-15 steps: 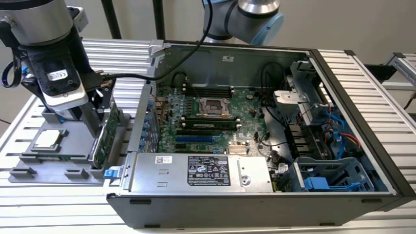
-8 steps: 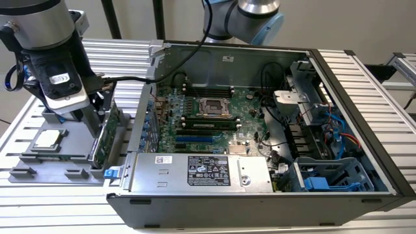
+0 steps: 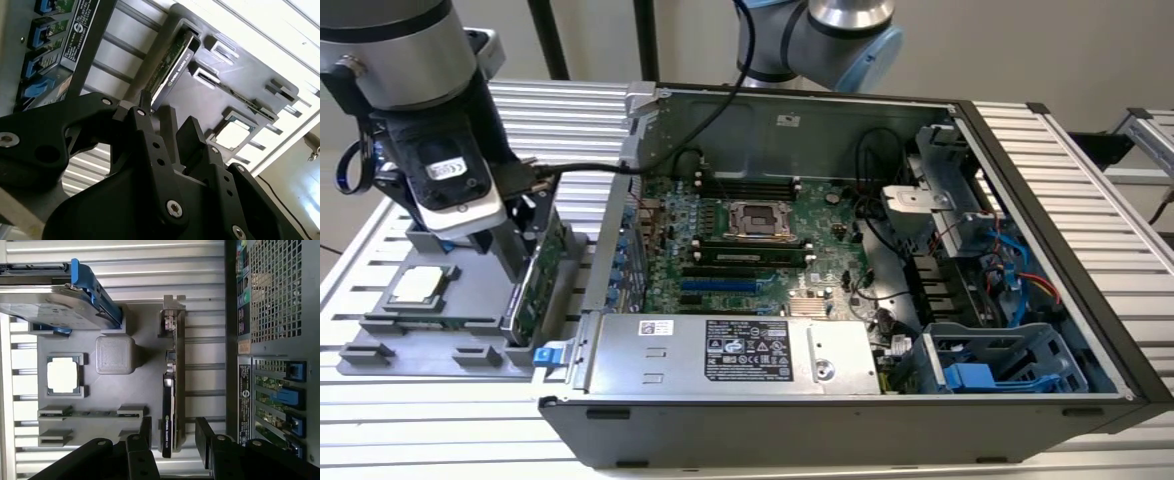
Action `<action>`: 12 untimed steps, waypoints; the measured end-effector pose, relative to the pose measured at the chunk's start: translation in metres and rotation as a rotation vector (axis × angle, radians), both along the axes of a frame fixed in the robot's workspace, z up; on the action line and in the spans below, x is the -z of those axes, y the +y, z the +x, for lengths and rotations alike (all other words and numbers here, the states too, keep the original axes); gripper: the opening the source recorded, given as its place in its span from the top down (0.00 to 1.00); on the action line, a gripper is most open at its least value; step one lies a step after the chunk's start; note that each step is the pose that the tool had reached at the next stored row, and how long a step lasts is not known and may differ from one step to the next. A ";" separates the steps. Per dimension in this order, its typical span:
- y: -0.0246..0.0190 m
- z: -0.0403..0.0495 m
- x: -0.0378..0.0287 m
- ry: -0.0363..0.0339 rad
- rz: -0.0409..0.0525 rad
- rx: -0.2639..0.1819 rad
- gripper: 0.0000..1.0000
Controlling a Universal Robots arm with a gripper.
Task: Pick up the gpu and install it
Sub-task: 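Pick up the gpu and move the gpu toward the slot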
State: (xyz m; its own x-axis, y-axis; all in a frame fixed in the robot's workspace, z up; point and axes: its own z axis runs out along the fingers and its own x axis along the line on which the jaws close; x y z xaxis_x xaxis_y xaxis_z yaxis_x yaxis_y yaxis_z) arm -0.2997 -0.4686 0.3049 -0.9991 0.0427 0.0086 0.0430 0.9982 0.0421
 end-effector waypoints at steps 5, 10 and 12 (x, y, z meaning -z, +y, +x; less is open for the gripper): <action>-0.0001 0.0001 0.0039 0.0000 0.0000 0.000 0.00; 0.0000 0.0000 0.0081 0.0000 0.0000 0.000 0.00; 0.0000 0.0000 0.0096 -0.0001 0.0000 0.000 0.00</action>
